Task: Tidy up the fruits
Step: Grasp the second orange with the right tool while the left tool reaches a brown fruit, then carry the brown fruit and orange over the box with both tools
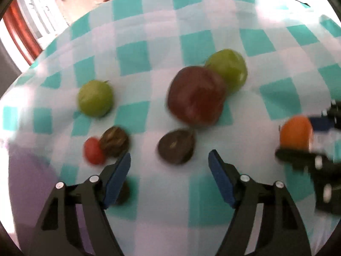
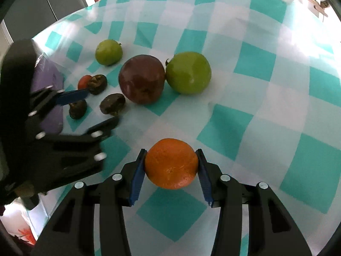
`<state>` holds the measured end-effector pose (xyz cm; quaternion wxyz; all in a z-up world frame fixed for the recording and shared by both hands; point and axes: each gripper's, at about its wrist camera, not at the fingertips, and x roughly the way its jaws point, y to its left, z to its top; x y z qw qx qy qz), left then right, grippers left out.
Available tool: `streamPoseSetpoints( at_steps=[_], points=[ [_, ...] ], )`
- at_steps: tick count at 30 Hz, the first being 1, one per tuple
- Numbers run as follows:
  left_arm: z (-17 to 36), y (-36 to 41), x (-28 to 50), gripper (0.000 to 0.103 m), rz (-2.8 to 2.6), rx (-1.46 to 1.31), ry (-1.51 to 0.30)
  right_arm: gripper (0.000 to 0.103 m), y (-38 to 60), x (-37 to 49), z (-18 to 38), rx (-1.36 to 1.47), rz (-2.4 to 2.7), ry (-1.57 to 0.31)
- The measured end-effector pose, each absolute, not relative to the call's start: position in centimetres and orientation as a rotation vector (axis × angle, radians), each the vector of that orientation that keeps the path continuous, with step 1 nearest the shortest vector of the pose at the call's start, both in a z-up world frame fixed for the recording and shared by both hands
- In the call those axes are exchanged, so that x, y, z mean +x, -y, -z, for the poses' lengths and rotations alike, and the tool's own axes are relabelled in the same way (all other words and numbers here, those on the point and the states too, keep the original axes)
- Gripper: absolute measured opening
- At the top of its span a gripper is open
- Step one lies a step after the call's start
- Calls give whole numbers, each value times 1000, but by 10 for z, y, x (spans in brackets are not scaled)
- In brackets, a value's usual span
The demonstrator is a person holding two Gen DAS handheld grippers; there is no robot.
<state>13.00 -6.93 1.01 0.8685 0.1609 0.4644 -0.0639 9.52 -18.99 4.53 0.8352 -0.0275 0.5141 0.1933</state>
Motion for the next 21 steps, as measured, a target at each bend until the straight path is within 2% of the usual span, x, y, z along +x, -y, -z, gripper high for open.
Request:
streamPoseSetpoints(
  at_steps=[2,4,5,6,7,14,17,21],
  points=[
    [-5,72,142,74,150,322,-978,46,189,91,-47,-56,-412,-1078],
    [0,69,155,65,186,269,-1010,46,192,85,-50,-56,-412,-1073],
    [0,69,156,58,189,247,-1019,46,193,81,-51,-54,-408,-1071],
    [-1,67,158,46,198,228,-1034,46,195,77,-53,-54,-403,-1072],
    [-3,66,158,39,204,223,-1047,46,196,75,-54,-52,-398,-1073],
    [-25,28,138,39,246,-68,-1208,46,195,73,-71,17,-384,-1141],
    [-66,16,120,39,254,-68,-1168,46,184,77,-98,16,-369,-1149],
    [-142,4,71,39,266,-27,-1050,46,162,48,-172,-27,-367,-1074]
  ],
)
